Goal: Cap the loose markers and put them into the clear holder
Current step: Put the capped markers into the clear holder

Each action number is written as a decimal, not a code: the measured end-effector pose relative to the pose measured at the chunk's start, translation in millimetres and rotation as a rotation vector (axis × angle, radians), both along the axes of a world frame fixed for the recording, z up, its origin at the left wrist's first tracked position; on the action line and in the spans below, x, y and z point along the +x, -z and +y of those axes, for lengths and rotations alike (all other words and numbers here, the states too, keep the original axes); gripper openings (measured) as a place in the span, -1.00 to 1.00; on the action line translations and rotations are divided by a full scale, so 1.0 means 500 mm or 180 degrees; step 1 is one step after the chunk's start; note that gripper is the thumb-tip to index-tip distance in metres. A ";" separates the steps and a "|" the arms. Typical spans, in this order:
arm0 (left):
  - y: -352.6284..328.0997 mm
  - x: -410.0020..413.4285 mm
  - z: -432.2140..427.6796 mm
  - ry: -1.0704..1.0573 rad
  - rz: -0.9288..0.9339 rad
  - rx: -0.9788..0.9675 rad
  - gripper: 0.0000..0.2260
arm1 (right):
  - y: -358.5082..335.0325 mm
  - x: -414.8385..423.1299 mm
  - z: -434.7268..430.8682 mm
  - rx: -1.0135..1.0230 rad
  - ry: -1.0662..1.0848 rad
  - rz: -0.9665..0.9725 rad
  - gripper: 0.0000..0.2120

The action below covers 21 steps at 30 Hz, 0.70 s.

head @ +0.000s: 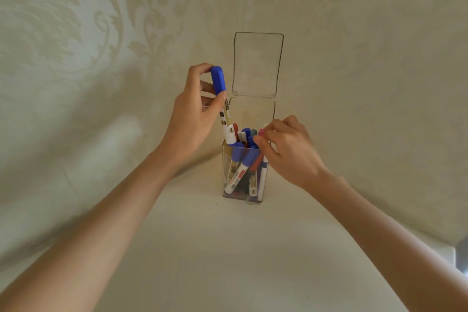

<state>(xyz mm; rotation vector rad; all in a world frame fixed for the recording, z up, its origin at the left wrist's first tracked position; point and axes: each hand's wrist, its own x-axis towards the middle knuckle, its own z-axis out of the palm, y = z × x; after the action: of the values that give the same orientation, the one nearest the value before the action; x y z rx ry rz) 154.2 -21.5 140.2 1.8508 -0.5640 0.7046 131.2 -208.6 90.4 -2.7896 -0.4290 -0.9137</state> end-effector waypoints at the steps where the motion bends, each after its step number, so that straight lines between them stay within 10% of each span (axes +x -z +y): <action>1: 0.003 -0.002 0.003 -0.0016 -0.0024 0.0002 -0.65 | -0.008 -0.003 0.001 0.0011 0.0051 0.0042 -0.62; 13: 0.024 -0.021 0.047 -0.0044 0.0068 -0.0294 -0.68 | -0.088 0.072 0.081 -0.0236 -0.0584 0.1243 -0.90; 21: 0.019 0.000 -0.009 -0.0010 -0.0166 -0.0317 -0.65 | -0.061 0.076 0.069 -0.0114 -0.0287 0.1008 -0.86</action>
<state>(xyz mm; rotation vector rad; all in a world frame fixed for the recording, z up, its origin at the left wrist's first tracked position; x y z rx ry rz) 154.0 -25.8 130.5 1.7454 -0.5501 0.7715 169.3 -174.2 121.1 -2.8498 -0.5180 -0.4377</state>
